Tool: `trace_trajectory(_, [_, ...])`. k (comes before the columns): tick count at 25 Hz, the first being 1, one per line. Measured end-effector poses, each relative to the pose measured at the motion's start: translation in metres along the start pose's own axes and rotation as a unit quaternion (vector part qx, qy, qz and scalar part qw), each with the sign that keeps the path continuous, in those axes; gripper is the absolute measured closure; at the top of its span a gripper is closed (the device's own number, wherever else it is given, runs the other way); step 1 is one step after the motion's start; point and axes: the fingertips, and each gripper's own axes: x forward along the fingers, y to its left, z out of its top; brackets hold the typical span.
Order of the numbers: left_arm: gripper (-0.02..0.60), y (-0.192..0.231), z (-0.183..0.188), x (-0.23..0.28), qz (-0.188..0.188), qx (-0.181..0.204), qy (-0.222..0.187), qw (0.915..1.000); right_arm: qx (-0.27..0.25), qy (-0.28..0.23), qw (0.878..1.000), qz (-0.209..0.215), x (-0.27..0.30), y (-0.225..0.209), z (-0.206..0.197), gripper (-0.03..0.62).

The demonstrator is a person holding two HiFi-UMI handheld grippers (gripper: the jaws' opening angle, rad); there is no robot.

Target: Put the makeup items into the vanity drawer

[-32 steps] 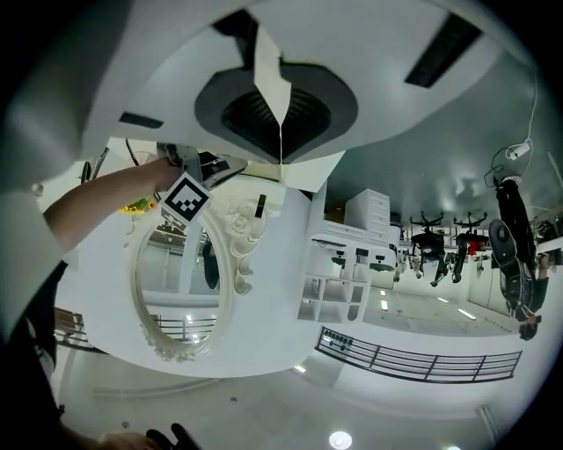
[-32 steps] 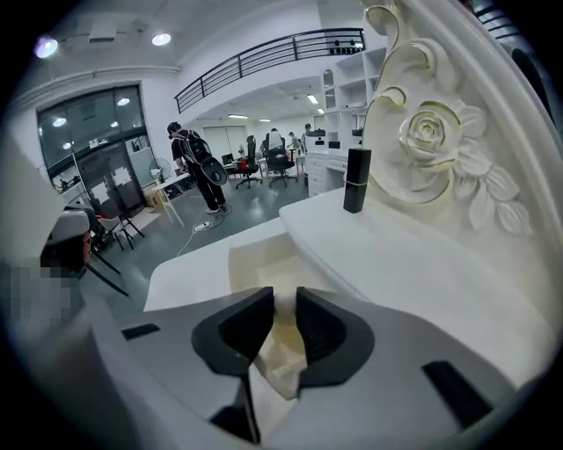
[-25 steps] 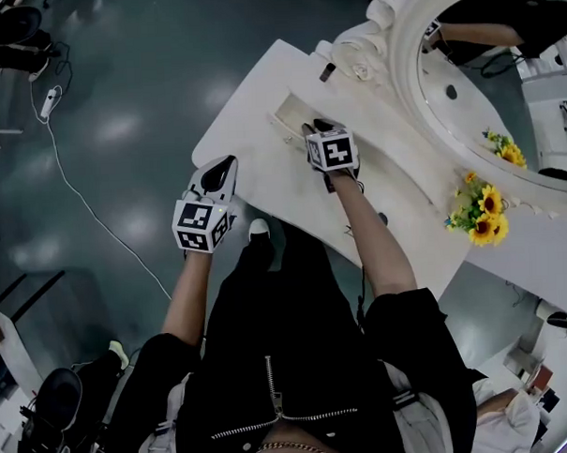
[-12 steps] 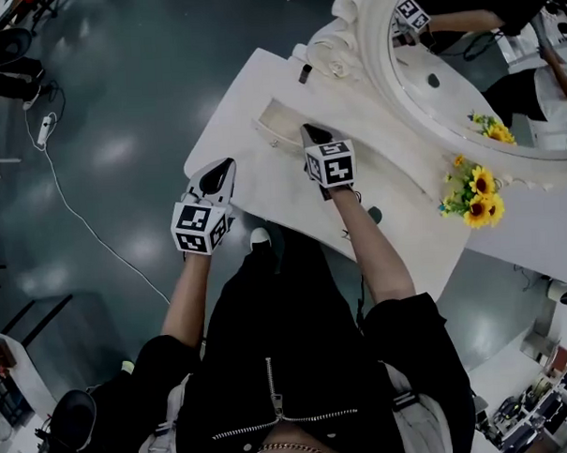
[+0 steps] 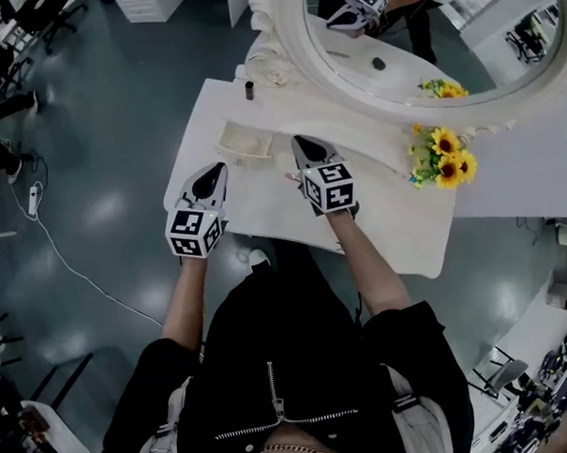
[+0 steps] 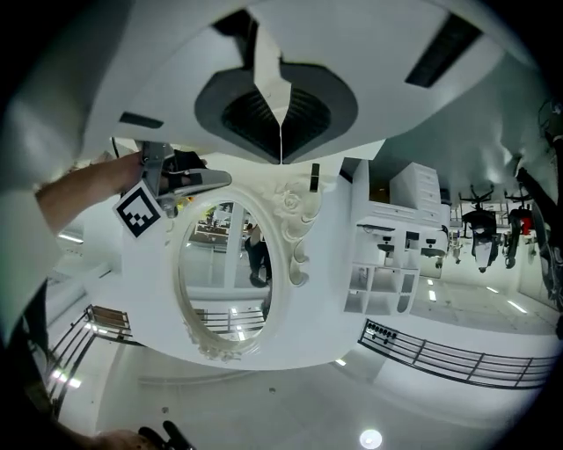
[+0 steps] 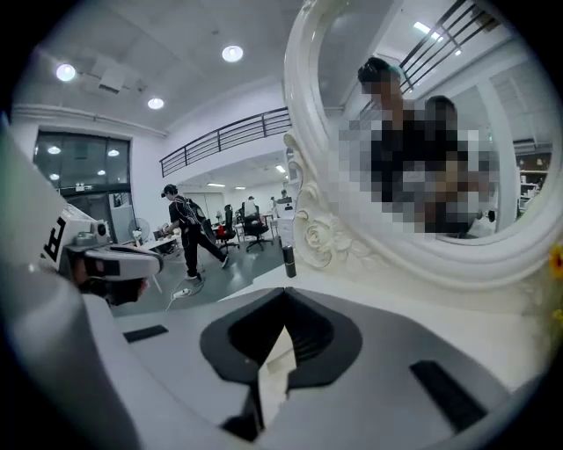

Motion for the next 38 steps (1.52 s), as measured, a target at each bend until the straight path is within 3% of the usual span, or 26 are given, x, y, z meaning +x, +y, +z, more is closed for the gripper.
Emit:
trace_trajectory(5, [0.560,-0.019,0.015,0.013,-0.028,0.016,-0.009,0.9994,0.018,-0.048,0.998,-0.024,-0.046,-0.019,0.016,0.586])
trace_trajectory(14, [0.560,-0.033,0.012,0.015,-0.044,0.018,-0.008,0.9988,-0.003,-0.070,0.997,-0.042,-0.083,-0.028,0.022,0.583])
trace_trajectory(18, [0.560,-0.032,0.011,0.013,-0.043,0.017,-0.009,0.9989,-0.038,-0.068,0.996,-0.034,-0.087,-0.023,0.025,0.483])
trace_trajectory(27, [0.560,-0.021,0.001,0.003,-0.023,0.009,-0.004,0.9997,-0.070,-0.013,0.997,-0.006,-0.065,-0.019,-0.006,0.459])
trace_trajectory(34, [0.560,-0.004,-0.011,-0.013,0.007,-0.003,0.006,0.9999,-0.082,0.064,0.994,0.025,-0.031,-0.015,-0.062,0.454])
trace_trajectory(38, [0.560,0.005,-0.017,-0.022,0.027,-0.013,0.011,0.9995,-0.096,0.126,0.986,0.049,-0.014,-0.008,-0.102,0.454])
